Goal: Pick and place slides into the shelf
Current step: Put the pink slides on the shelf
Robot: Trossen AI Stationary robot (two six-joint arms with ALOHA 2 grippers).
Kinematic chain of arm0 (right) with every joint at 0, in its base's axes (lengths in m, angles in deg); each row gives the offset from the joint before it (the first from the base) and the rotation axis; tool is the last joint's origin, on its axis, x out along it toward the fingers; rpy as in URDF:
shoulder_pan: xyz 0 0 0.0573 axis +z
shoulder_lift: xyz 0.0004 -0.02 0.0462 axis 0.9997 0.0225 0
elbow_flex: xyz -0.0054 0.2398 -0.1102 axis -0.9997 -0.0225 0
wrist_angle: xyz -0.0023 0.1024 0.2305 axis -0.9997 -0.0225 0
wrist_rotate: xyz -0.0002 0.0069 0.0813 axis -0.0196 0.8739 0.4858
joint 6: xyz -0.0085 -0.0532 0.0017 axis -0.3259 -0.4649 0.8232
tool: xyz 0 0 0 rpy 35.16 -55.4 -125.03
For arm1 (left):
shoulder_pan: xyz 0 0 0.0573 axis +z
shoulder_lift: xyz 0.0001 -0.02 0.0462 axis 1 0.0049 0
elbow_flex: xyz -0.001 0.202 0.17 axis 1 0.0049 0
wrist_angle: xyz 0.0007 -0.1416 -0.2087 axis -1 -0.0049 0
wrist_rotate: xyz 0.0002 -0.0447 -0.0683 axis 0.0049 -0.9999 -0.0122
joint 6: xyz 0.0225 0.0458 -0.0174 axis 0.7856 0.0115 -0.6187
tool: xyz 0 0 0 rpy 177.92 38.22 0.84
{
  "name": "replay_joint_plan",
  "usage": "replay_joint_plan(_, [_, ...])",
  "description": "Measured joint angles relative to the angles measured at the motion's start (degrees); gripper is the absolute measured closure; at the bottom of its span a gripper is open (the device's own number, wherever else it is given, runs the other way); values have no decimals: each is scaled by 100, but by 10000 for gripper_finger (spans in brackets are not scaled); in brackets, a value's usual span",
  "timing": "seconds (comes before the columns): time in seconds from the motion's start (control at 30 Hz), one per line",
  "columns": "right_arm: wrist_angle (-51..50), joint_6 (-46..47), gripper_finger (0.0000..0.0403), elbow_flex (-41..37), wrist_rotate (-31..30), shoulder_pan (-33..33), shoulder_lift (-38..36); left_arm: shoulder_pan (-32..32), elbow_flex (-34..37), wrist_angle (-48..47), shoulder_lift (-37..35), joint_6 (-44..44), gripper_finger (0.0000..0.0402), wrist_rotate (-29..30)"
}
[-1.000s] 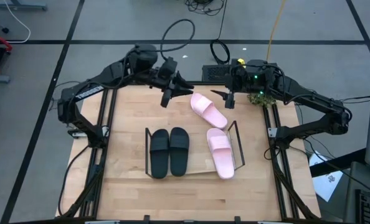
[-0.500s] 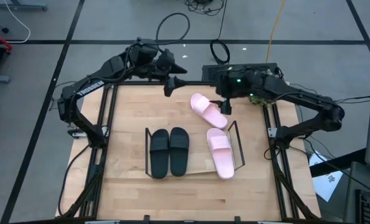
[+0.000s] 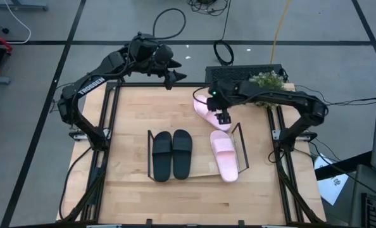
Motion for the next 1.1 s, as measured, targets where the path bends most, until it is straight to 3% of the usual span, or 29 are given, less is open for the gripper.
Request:
replay_joint_plan(0.27, [56,-256,93,0,-297,46,479,90,0,-48,0,13,93,9])
replay_joint_plan(0.43, [352,-635,93,0,-867,92,803,87,0,-50,0,121,94,17])
replay_joint_plan(0.8, [764,-781,95,0,-1176,87,1286,85,0,-85,0,259,94,21])
replay_joint_plan(1.1, [1329,-934,125,7,-1311,65,1339,85,0,-83,0,316,94,71])
